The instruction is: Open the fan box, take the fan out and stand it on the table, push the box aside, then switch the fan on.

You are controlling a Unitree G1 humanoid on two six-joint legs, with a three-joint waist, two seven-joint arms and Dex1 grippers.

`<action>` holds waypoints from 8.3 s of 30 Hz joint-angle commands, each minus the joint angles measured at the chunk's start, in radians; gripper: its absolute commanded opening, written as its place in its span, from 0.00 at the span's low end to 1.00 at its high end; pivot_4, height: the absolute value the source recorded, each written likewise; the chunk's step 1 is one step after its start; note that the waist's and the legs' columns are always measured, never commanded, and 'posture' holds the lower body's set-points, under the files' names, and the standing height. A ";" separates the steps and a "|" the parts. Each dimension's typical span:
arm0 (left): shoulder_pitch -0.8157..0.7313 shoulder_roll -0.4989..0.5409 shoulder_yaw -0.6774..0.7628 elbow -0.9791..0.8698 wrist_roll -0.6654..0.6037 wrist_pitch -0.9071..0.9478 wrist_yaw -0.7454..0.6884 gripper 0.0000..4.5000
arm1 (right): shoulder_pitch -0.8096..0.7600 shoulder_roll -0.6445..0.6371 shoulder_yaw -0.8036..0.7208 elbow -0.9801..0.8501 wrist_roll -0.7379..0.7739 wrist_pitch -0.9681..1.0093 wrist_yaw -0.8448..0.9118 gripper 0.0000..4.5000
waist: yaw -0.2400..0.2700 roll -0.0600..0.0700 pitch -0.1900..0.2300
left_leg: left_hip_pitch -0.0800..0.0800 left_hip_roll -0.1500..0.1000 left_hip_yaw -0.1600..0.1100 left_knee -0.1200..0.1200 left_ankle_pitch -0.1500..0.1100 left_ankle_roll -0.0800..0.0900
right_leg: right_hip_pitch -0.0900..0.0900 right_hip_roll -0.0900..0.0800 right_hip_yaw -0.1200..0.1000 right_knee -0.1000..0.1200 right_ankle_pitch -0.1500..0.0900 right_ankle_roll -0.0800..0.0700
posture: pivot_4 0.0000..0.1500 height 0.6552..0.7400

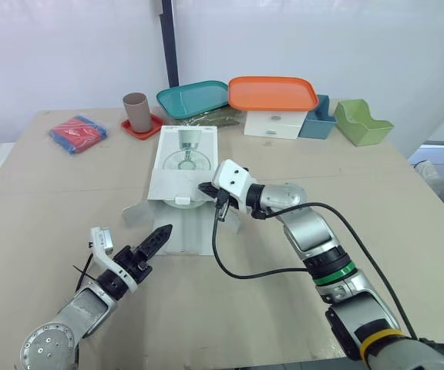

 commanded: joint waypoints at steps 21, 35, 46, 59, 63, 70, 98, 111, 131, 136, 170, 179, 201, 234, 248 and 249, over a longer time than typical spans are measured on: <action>-0.176 -0.004 -0.113 0.123 0.055 -0.163 0.194 0.99 | 0.003 0.000 0.012 -0.020 -0.004 0.020 0.017 0.00 | 0.004 -0.002 -0.001 | 0.000 -0.001 0.000 0.000 0.003 -0.006 | 0.000 0.000 0.000 0.000 0.000 0.000 | 1.00 1.00; -0.207 -0.026 -0.120 0.179 0.061 -0.173 0.192 0.99 | 0.005 -0.004 0.015 -0.028 -0.007 0.022 0.019 0.00 | 0.004 -0.002 -0.001 | 0.000 -0.001 0.000 0.000 0.003 -0.006 | 0.000 0.000 0.000 0.000 0.000 0.000 | 1.00 1.00; -0.225 -0.030 -0.119 0.196 0.048 -0.171 0.150 0.99 | 0.008 -0.002 0.019 -0.030 -0.008 0.022 0.018 0.00 | 0.004 -0.002 -0.001 | 0.000 -0.001 0.000 0.000 0.003 -0.006 | 0.000 0.000 0.000 -0.001 0.000 0.000 | 1.00 1.00; -0.252 -0.041 -0.110 0.230 0.055 -0.183 0.123 0.99 | 0.011 -0.002 0.018 -0.033 -0.013 0.026 0.016 0.00 | 0.004 -0.002 -0.001 | 0.000 -0.001 0.000 0.000 0.003 -0.006 | 0.000 0.000 0.000 -0.001 0.000 0.000 | 1.00 1.00; -0.266 -0.043 -0.115 0.245 0.062 -0.185 0.112 0.99 | 0.010 -0.002 0.017 -0.033 -0.014 0.027 0.016 0.00 | 0.004 -0.002 -0.001 | 0.000 -0.001 0.000 0.000 0.003 -0.006 | 0.000 0.000 0.000 -0.001 0.000 0.000 | 1.00 1.00; -0.280 -0.053 -0.130 0.279 0.079 -0.189 0.084 0.99 | 0.010 -0.003 0.016 -0.034 -0.015 0.031 0.013 0.00 | 0.004 -0.002 -0.001 | 0.000 -0.001 0.000 0.000 0.003 -0.006 | 0.000 0.000 0.000 -0.001 0.000 0.000 | 1.00 1.00; -0.352 -0.050 -0.104 0.337 0.033 -0.106 0.001 0.32 | 0.013 0.000 0.014 -0.044 -0.018 0.038 0.003 0.00 | 0.005 -0.002 -0.001 | -0.001 -0.001 -0.001 0.000 0.003 -0.006 | 0.000 0.000 0.000 -0.001 0.000 0.000 | 1.00 1.00; -0.188 0.052 -0.096 0.124 -0.273 0.011 0.144 0.32 | 0.023 0.001 0.020 -0.056 -0.019 0.037 0.005 0.00 | -0.001 -0.002 -0.001 | -0.001 -0.001 -0.001 -0.001 0.003 -0.007 | -0.001 0.000 0.000 -0.001 0.000 0.001 | 1.00 1.00; 0.094 0.354 -0.198 -0.092 -0.573 -0.034 0.207 0.32 | 0.046 0.009 0.035 -0.073 -0.016 0.035 0.010 0.00 | 0.004 -0.003 0.000 | -0.001 0.000 -0.001 -0.002 0.002 -0.008 | -0.001 0.001 0.000 -0.002 -0.001 0.000 | 1.00 1.00; 0.103 0.381 -0.225 -0.083 -0.557 -0.058 0.184 0.32 | 0.042 0.013 0.034 -0.064 -0.017 0.031 0.007 0.00 | 0.004 -0.003 0.000 | -0.001 0.000 0.000 -0.002 0.002 -0.007 | -0.001 0.001 0.000 -0.002 -0.002 0.000 | 1.00 1.00; 0.146 0.484 -0.085 0.067 -0.595 -0.172 0.129 0.98 | 0.029 0.037 0.045 -0.030 -0.015 0.010 0.005 0.00 | 0.000 -0.002 0.000 | 0.000 0.001 0.000 -0.003 -0.001 -0.002 | -0.001 0.001 0.000 -0.002 -0.002 -0.001 | 1.00 1.00; 0.040 0.480 -0.106 0.140 -0.565 -0.161 0.135 0.98 | 0.019 0.040 0.047 -0.020 -0.016 0.003 0.008 0.00 | -0.001 -0.002 0.000 | 0.001 0.002 0.000 -0.003 -0.001 -0.002 | -0.001 0.002 0.000 -0.002 -0.002 -0.002 | 1.00 1.00; -0.090 0.474 -0.149 0.275 -0.537 -0.004 0.045 0.42 | 0.047 0.025 0.047 -0.066 -0.018 0.027 0.001 0.00 | -0.001 -0.002 0.000 | 0.001 0.002 -0.001 -0.003 -0.001 -0.003 | -0.001 0.002 -0.001 -0.001 -0.002 -0.002 | 1.00 1.00; 0.266 0.535 -0.139 0.022 -0.604 -0.007 0.052 0.49 | 0.041 0.041 0.050 -0.046 -0.014 0.019 -0.002 0.00 | -0.001 -0.002 0.000 | 0.002 0.004 0.000 -0.003 -0.002 -0.003 | 0.000 0.003 -0.001 -0.002 -0.004 -0.003 | 1.00 1.00; 0.260 0.736 0.024 -0.002 -0.155 -0.047 -0.325 0.99 | 0.030 0.029 -0.011 -0.018 0.055 -0.019 0.038 0.00 | -0.002 0.000 0.002 | 0.002 0.005 0.001 -0.005 -0.002 -0.003 | 0.000 0.005 -0.001 -0.002 -0.005 -0.005 | 1.00 1.00; 0.261 0.739 0.044 -0.002 -0.131 -0.055 -0.354 0.99 | 0.029 0.028 -0.022 -0.016 0.071 -0.019 0.043 0.00 | -0.002 0.000 0.002 | 0.002 0.006 0.001 -0.005 -0.002 -0.003 | 0.000 0.005 -0.001 -0.002 -0.005 -0.005 | 1.00 1.00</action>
